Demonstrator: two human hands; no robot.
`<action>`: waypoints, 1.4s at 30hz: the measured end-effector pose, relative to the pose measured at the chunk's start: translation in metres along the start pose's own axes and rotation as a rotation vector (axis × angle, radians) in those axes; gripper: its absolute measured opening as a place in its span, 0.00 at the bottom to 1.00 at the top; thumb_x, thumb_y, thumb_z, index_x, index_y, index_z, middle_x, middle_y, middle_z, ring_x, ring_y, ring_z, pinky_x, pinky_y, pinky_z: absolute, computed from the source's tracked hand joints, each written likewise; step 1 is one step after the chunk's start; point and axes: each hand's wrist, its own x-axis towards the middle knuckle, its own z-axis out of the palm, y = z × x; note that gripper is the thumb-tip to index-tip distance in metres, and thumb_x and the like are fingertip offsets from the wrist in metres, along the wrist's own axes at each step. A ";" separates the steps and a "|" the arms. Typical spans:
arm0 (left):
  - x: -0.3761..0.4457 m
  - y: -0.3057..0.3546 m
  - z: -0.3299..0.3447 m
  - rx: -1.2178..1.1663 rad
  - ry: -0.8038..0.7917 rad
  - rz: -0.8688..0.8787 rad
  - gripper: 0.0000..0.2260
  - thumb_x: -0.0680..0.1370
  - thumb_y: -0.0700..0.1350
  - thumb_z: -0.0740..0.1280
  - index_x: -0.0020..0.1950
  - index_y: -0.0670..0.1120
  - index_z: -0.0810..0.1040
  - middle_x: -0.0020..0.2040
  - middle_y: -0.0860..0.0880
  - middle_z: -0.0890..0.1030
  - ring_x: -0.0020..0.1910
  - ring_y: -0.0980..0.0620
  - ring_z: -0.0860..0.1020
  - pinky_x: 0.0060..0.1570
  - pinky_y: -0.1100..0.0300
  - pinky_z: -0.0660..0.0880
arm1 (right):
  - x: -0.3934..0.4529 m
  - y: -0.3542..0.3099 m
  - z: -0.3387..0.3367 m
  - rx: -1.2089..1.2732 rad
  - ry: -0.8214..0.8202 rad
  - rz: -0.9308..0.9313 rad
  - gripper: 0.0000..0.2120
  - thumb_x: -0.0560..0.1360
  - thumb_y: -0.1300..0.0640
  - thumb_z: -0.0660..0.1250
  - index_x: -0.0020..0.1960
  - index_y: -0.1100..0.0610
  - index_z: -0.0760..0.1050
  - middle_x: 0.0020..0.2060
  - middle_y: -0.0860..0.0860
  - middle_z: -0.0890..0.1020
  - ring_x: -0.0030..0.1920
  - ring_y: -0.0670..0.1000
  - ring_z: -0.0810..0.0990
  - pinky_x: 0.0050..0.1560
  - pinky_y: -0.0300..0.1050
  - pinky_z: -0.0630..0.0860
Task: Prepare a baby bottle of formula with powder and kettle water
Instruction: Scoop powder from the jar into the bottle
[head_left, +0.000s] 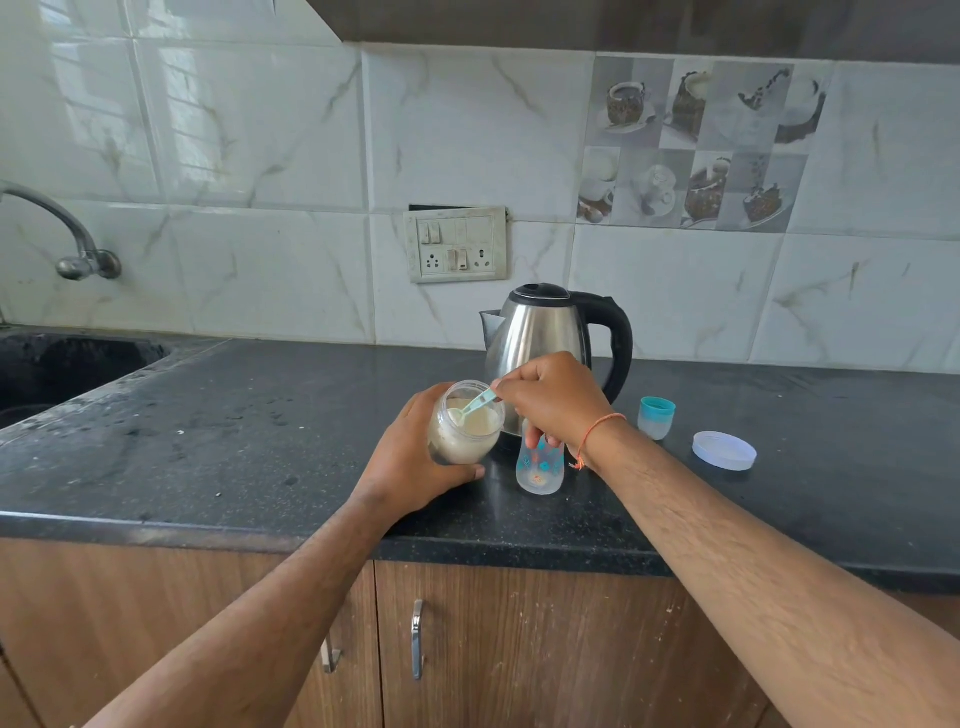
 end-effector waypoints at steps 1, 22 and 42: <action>0.000 0.000 0.000 -0.002 0.002 -0.006 0.44 0.65 0.50 0.88 0.76 0.61 0.70 0.69 0.65 0.76 0.68 0.67 0.74 0.64 0.70 0.69 | 0.002 0.000 0.000 0.042 0.005 0.026 0.10 0.81 0.52 0.70 0.48 0.56 0.86 0.28 0.51 0.80 0.22 0.49 0.80 0.24 0.39 0.70; 0.006 -0.004 0.001 -0.019 0.144 -0.287 0.37 0.66 0.54 0.87 0.70 0.54 0.73 0.61 0.58 0.79 0.60 0.54 0.80 0.52 0.61 0.75 | 0.008 0.026 -0.040 0.543 0.080 0.285 0.10 0.81 0.55 0.71 0.54 0.62 0.85 0.34 0.52 0.77 0.23 0.49 0.75 0.22 0.38 0.69; -0.008 0.057 0.060 -0.212 0.140 -0.029 0.50 0.66 0.64 0.83 0.80 0.64 0.57 0.71 0.64 0.66 0.51 0.56 0.78 0.53 0.64 0.79 | -0.008 0.058 -0.073 0.395 0.200 0.265 0.09 0.81 0.56 0.71 0.51 0.61 0.85 0.34 0.52 0.78 0.22 0.50 0.76 0.22 0.38 0.70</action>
